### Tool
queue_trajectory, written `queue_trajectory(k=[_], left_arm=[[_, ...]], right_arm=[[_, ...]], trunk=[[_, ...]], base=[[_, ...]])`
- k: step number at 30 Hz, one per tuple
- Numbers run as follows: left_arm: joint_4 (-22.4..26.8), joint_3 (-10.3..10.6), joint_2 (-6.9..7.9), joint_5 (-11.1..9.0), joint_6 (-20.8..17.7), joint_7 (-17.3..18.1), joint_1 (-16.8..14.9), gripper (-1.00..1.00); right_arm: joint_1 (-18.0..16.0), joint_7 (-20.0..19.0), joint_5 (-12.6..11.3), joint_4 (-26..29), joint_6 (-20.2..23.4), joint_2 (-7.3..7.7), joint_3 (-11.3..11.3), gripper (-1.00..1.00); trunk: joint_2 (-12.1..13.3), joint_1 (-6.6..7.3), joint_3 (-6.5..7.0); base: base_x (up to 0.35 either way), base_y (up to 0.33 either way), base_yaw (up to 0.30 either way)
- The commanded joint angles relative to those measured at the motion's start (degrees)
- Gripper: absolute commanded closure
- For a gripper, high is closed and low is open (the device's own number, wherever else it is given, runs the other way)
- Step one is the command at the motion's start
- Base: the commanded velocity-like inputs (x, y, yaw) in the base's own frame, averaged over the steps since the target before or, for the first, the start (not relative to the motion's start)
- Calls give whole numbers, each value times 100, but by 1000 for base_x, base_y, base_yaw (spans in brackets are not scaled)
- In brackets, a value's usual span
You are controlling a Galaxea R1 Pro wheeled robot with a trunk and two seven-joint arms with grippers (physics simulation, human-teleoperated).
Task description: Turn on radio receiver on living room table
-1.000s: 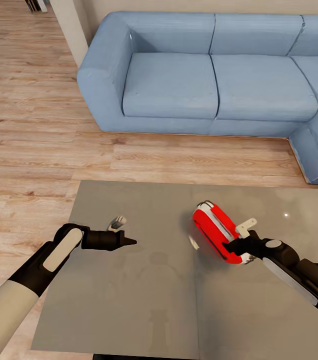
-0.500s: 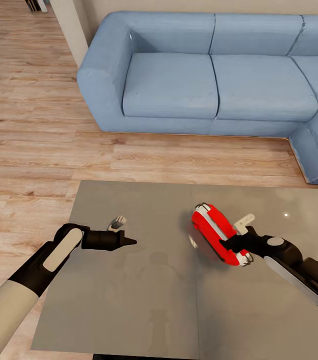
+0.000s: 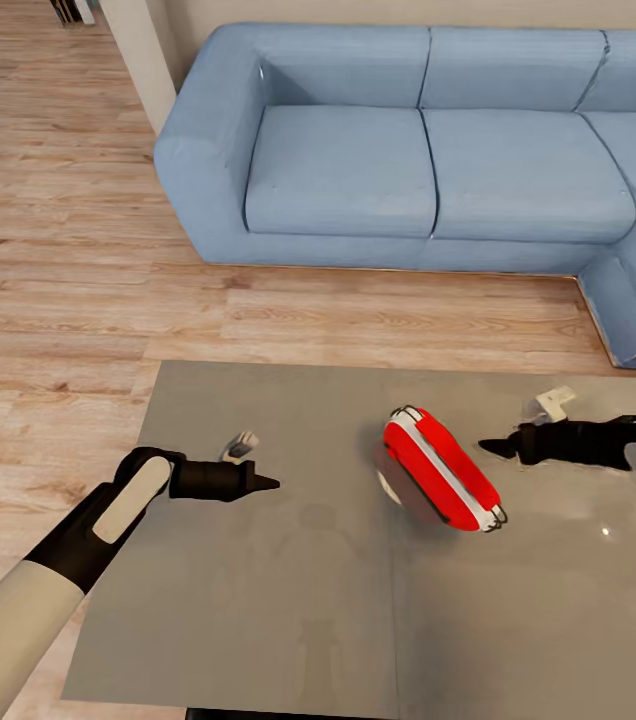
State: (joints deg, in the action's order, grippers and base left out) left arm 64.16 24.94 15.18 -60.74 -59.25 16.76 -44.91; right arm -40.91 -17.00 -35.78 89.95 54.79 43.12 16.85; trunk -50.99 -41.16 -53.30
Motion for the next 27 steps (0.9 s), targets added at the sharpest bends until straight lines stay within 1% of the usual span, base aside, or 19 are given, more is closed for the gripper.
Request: queue_trajectory(k=[1,3,5,7,9,14,18,23,27], left_arm=[[0,-1,-6,1,0,1,0,100],[0,-1,-10,1,1,2,0,100],[0,-4,-13,1,-1,2,0,100],[6,-4,-14,-1,-7,2,0,100],[20,-4,-15,-11,-16,6,0,100],[63,-4,-13,-43,-25,17,0,100],[133,-6,-4,-64,-39,28,0,100],[288,-12,8,-66,-47,30,0,100],[367,-15,10,-62,-44,29,0,100]], right_arm=[[1,-103,-5,5,154,9,-188,-100],[0,-195,-2,10,364,23,-354,-100],[-1,-247,-1,12,521,74,-439,-100],[0,-284,-4,3,521,157,-477,-100],[2,-302,-6,0,521,194,-482,-100],[4,-318,-14,-4,521,224,-417,-100],[44,-320,-13,-10,521,225,-278,-100],[187,-327,-16,-12,521,219,-237,-100],[221,-335,-39,-12,521,210,-229,-100]], trunk=[[0,0,0],[0,0,0],[0,0,0],[0,0,0],[0,0,0],[0,0,0],[0,0,0],[0,0,0],[0,0,0]], base=[[0,0,0],[0,0,0],[0,0,0],[0,0,0],[0,0,0],[0,0,0],[0,0,0],[0,0,0],[0,0,0]])
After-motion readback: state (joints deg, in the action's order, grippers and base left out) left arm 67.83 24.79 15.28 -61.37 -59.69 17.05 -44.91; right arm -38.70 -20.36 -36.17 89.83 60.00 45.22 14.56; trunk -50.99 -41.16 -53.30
